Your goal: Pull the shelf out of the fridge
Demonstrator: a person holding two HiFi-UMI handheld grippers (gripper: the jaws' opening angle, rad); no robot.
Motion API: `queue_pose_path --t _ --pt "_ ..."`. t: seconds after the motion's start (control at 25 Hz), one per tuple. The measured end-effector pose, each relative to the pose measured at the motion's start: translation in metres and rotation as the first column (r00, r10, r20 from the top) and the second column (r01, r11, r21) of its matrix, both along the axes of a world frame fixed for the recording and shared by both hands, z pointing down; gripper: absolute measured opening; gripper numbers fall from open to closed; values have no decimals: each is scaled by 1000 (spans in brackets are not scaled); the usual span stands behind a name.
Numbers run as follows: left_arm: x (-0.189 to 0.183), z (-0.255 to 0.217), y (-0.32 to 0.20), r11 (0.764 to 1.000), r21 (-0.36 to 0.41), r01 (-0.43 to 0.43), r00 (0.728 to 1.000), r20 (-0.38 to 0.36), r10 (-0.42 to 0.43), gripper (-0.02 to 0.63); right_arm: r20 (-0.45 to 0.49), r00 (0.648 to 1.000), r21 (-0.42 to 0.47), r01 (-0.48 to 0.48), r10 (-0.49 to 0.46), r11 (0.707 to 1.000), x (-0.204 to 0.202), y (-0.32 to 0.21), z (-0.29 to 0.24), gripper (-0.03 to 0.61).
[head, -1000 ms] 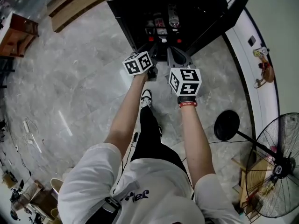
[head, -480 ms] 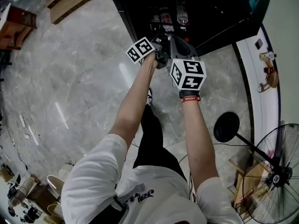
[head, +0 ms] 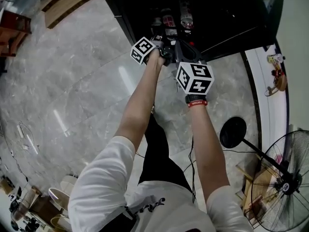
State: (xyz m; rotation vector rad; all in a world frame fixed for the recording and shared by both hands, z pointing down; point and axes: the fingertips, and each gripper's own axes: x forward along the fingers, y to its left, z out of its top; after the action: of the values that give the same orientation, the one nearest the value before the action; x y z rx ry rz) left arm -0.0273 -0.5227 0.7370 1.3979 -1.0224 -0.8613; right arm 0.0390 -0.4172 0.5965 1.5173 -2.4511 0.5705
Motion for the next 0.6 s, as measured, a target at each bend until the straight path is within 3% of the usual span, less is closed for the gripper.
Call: queue_pose_path --t 0.24,0.6 --pt "-2 3 -30 999 26 38 998 -60 -37 255 -3 1000 -3 -26 26 1000 1 -14 15 15" --pt "-2 12 -67 993 30 116 989 -94 -113 248 -28 999 -18 -29 28 999 8 -26 38 15"
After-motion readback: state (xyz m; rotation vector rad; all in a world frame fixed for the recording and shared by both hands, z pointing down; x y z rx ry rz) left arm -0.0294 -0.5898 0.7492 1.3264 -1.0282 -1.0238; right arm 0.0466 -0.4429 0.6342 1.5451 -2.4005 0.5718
